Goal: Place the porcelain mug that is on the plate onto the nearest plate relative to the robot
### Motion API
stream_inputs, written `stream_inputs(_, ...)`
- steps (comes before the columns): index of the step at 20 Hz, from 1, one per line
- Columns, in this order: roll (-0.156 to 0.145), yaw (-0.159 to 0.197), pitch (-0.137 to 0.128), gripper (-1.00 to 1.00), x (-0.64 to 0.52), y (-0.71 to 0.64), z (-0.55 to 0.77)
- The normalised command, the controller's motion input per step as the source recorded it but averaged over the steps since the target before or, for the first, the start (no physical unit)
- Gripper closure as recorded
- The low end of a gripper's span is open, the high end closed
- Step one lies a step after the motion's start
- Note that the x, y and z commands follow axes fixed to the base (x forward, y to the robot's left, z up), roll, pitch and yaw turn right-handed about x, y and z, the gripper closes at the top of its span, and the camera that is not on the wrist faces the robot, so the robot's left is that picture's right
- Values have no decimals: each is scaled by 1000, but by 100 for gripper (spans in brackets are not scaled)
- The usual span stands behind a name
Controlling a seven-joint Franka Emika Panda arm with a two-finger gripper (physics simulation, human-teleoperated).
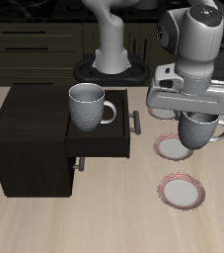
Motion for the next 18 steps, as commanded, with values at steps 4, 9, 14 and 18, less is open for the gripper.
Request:
stream_inputs(4, 10, -12, 8, 100, -377, 19, 37)
stream_inputs(9, -1, 39, -23, 100, -368, -39, 6)
stream_inputs(14, -25, 20, -67, 100, -353, -85, 180)
stream_inputs(18, 1, -9, -18, 100, -342, -72, 87)
